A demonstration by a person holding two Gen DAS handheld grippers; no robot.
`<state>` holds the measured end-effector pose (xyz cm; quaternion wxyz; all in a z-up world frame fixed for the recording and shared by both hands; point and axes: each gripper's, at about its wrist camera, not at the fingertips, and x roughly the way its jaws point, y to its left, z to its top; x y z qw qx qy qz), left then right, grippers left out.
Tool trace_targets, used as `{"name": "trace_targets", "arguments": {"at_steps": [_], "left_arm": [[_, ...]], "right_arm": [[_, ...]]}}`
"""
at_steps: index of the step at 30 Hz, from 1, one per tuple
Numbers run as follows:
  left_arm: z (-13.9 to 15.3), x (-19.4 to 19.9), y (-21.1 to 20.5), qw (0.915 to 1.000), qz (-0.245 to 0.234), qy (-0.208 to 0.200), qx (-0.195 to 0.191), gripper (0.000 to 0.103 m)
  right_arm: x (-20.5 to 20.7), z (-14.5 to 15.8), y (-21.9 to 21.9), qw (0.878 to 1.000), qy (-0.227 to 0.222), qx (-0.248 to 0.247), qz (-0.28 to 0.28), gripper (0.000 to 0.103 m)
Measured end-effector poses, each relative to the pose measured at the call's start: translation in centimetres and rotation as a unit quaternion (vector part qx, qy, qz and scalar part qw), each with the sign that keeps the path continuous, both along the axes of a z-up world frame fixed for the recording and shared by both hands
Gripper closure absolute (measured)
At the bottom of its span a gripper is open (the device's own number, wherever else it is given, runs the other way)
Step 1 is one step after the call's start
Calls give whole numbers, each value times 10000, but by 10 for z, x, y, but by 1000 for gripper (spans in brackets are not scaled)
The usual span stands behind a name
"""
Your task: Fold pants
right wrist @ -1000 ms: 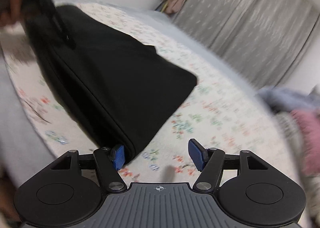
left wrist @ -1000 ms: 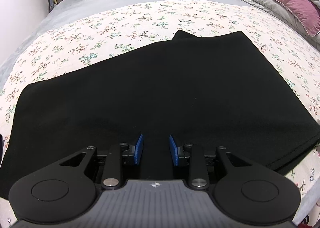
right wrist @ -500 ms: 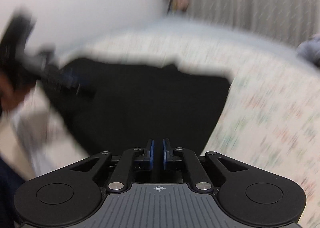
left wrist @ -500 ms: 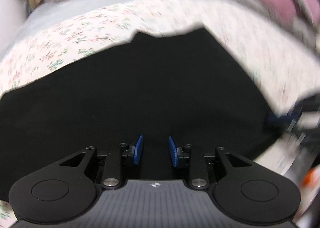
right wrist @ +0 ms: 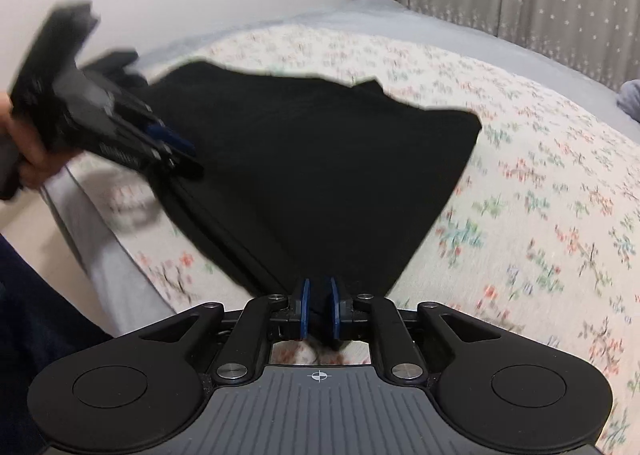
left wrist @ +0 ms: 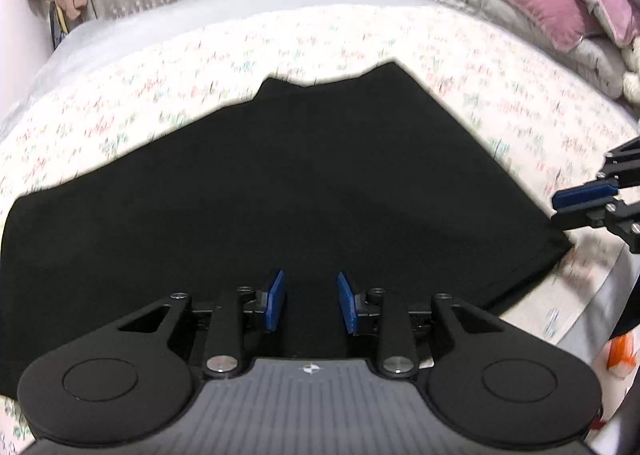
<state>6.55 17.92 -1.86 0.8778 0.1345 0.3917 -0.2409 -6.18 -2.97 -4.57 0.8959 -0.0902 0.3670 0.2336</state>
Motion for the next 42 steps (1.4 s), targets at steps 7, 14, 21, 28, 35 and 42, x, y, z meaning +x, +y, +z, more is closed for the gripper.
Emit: {"name": "trace_targets", "arguments": {"at_steps": [7,14,21,28,35,42], "left_arm": [[20,8,-55,9951,-577,52,-798,53],[-30,-5,-125,9846,-1579,672,-330,53],[-33,-2,-121,9820,-1573,901,-539,53],[-34,-12,-130,9824,-1639,812,-386,53],[-21,-12,-96,9870,-1166,718,-837,53],[2,16,-60,9910,413,278,-1246,53]], "right_arm": [[59,25,-40,9969,-64,679,-388,89],[149,4,-48,9893,288,1299,-594,87],[200,-32,-58,9920,83,1160,-485,103],[219,-29,-49,9961,-416,447,-644,103],[197,-1,-63,9891,-328,264,-1412,89],[121,18,-89,9753,947,1358,-1463,65]]}}
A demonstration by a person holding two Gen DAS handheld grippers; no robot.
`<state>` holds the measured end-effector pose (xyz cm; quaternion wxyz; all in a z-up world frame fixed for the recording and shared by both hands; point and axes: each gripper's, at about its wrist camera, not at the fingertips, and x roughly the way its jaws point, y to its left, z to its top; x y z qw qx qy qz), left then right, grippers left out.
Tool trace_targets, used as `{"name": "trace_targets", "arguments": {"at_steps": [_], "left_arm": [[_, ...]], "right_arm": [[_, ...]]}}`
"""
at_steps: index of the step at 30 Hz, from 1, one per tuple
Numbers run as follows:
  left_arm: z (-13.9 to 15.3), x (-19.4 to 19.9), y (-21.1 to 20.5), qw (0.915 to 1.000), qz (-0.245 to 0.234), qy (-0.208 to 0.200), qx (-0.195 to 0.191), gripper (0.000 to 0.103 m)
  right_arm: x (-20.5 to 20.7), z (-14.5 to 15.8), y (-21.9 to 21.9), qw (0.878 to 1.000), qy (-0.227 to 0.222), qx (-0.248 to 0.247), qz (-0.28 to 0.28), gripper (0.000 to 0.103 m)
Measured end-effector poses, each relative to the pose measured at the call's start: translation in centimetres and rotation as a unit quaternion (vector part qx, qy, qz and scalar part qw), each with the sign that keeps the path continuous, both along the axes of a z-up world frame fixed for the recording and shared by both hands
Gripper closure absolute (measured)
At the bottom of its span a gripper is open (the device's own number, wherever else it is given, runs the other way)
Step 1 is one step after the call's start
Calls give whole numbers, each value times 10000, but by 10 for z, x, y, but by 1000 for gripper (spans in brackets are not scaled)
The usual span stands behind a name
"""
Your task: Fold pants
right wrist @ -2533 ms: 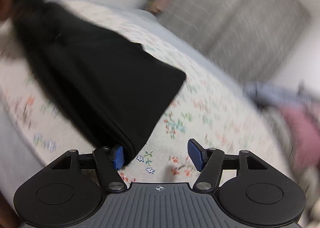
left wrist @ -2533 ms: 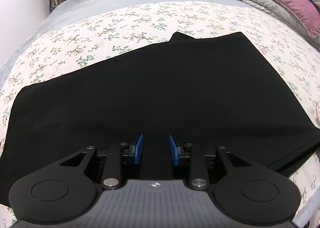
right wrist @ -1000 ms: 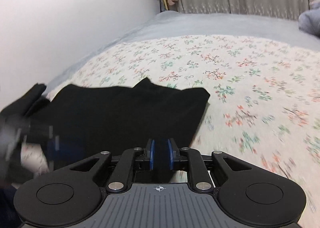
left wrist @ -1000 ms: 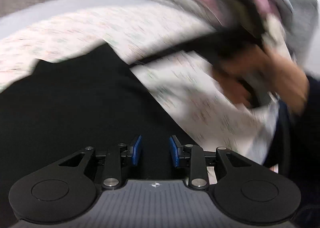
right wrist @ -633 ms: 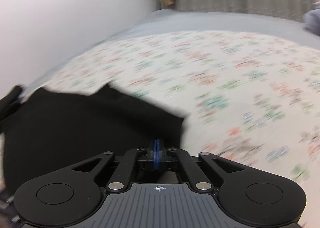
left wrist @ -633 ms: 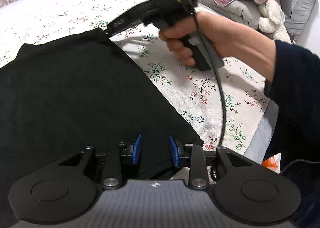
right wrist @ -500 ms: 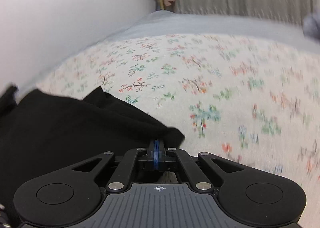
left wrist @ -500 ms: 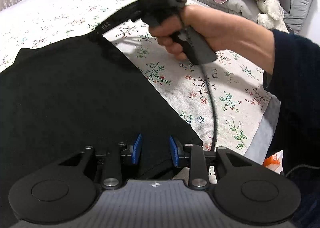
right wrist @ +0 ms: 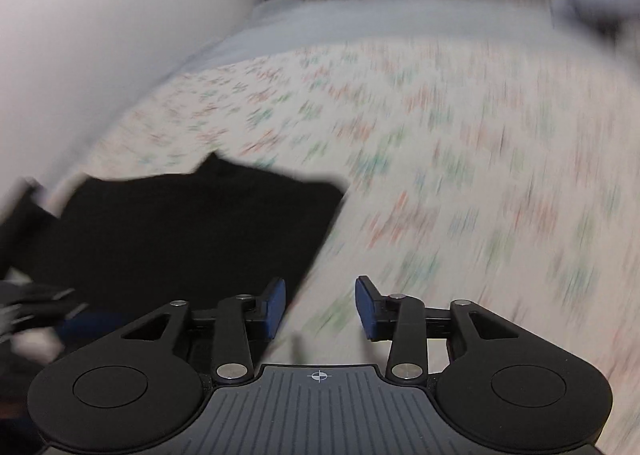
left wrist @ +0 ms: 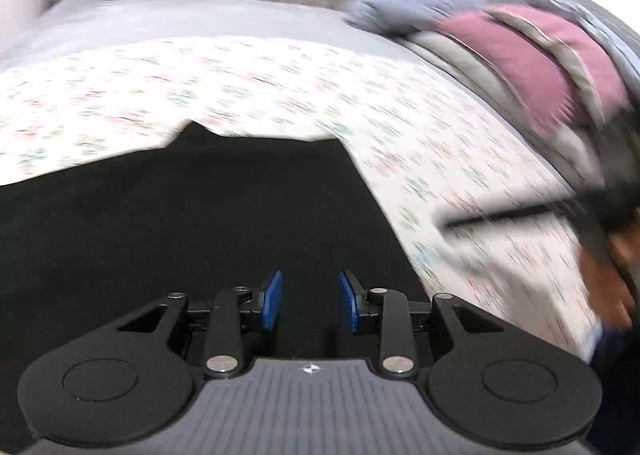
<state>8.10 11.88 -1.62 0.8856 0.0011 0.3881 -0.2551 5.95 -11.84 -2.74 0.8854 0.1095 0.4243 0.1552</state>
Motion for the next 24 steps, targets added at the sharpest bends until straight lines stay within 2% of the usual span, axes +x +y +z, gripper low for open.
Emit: {"name": "trace_targets", "arguments": {"at_steps": [2,8,12,18,24], "left_arm": [[-1,3,-2,9998,190,-32,111,53],[-7,8,-27,9969,458,-74,630,52],[-10,12,-40,9934,590,-141,975,52],[-24,15,-53,9884,727,-14,1331,51],[-25,14,-58,9855,794,-20,1497,51]], "right_arm": [[-13,-6,-2,9973,275,678,27,65],[-49,-34,13,9817,543,1823,-62,65],[-65,-58,16,9768,779,1976,-256,65],[-78,-60,26,9781,772,1935,11,64],[-78,-71,25,9632,968,2507,26,64]]}}
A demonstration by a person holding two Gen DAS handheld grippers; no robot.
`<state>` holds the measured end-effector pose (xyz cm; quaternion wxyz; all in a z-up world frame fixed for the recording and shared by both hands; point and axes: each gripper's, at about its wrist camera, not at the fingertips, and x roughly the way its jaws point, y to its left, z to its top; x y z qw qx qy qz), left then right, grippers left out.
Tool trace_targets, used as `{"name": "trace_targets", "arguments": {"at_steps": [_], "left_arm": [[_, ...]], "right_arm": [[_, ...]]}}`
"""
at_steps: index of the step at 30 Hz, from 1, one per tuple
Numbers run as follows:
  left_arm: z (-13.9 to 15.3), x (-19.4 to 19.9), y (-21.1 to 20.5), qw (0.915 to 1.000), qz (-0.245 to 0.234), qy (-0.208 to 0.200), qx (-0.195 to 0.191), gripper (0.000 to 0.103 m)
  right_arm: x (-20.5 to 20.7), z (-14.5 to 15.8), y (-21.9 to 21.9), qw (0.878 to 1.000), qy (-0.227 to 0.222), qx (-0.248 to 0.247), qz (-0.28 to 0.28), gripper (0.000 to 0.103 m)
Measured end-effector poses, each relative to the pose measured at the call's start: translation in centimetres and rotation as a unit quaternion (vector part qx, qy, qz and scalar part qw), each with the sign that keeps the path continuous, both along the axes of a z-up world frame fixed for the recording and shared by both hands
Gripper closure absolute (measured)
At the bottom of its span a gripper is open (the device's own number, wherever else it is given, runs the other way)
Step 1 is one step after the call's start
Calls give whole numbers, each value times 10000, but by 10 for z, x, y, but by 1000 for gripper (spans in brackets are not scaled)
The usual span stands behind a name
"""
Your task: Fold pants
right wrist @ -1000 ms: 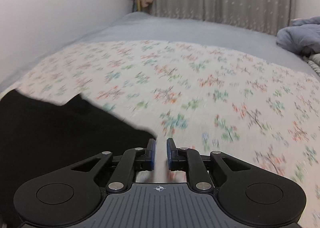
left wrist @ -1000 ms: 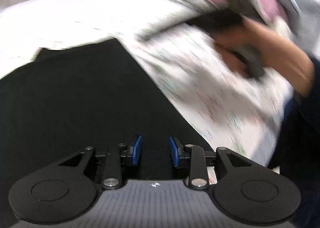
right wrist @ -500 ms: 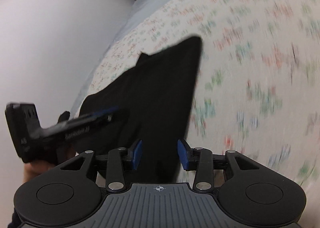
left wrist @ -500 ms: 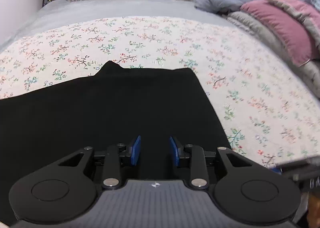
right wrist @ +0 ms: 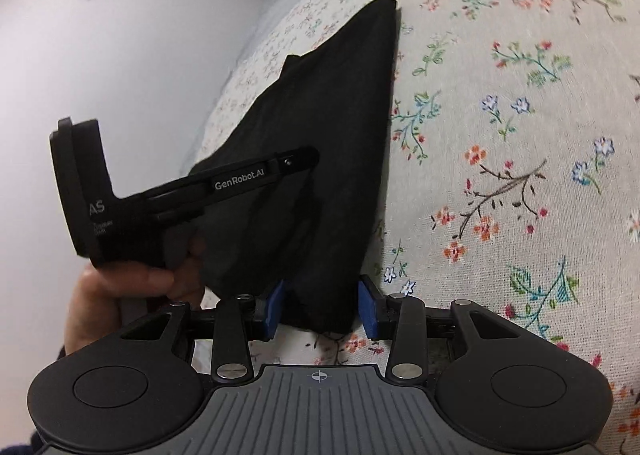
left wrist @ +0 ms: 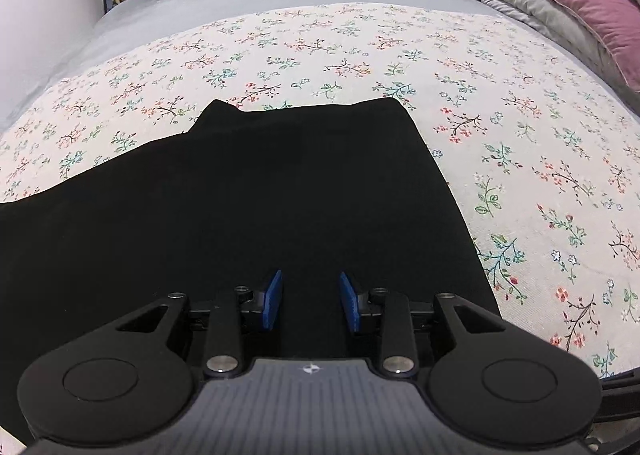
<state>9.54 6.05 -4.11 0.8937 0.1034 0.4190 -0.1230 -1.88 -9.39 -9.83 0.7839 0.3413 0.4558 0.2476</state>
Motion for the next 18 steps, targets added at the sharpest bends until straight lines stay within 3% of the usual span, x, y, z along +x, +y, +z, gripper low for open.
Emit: {"name": "trace_targets", "arguments": {"at_steps": [12,18], "left_arm": [[-1,-4,-3,9999,-1,-61,93,51],[-1,-4,-3,9999,16,-53,111,51]], "right_arm": [[7,-9,-4,9980,127,455,-415,64],[1,-6,7,9988,-107,170,-456,64]]}}
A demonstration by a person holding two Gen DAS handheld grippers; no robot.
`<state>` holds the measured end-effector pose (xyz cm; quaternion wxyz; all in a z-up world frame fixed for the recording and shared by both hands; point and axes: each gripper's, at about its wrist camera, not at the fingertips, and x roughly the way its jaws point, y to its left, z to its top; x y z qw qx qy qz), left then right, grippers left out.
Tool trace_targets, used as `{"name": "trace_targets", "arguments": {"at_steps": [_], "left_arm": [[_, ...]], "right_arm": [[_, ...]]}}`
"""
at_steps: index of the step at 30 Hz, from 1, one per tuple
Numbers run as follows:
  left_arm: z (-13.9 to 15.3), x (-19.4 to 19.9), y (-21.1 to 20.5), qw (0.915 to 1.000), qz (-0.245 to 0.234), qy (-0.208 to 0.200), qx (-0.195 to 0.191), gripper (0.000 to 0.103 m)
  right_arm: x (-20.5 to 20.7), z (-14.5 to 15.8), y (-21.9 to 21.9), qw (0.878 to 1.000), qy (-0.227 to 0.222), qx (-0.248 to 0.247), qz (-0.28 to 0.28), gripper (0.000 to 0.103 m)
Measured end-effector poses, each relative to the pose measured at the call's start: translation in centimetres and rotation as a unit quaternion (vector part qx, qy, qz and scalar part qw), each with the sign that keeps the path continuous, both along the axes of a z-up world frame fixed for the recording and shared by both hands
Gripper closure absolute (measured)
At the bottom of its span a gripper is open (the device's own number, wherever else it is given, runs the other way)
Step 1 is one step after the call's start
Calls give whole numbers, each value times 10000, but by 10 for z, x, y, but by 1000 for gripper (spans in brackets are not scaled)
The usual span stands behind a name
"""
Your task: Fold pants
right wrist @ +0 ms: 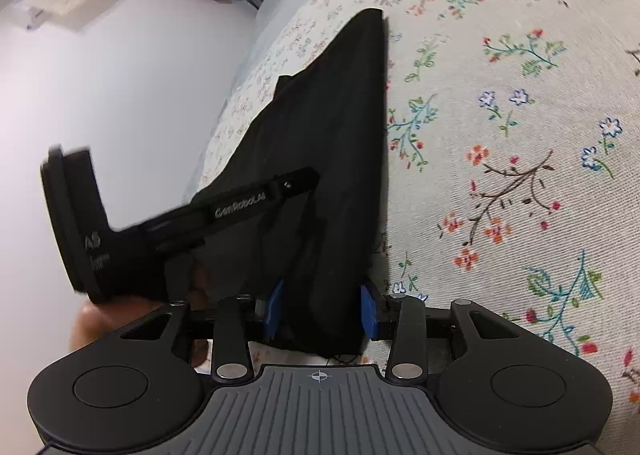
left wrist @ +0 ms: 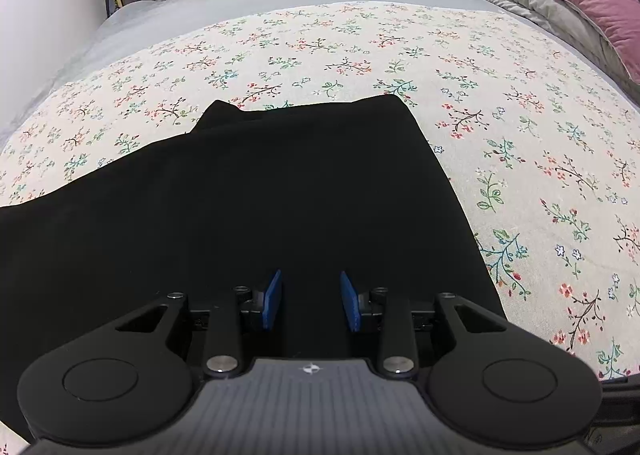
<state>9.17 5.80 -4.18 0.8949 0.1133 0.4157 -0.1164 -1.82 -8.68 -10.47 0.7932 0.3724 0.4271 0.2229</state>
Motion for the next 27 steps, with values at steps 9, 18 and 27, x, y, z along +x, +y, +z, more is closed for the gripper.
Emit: {"name": "trace_targets", "arguments": {"at_steps": [9,18,27], "left_arm": [[2,2,-5,10000,28,50,71,51],[20,8,-40,9992,-398,-62,-41,34],[-1,42,-115,9898,-540,-322,1281,26]], "right_arm": [[-5,-1,4,9999,-36,65,-151,65],[-11,5,14,9990,-206,-343,-193,83],[-15,-1,13,9989,-318,-331,-131,83]]}}
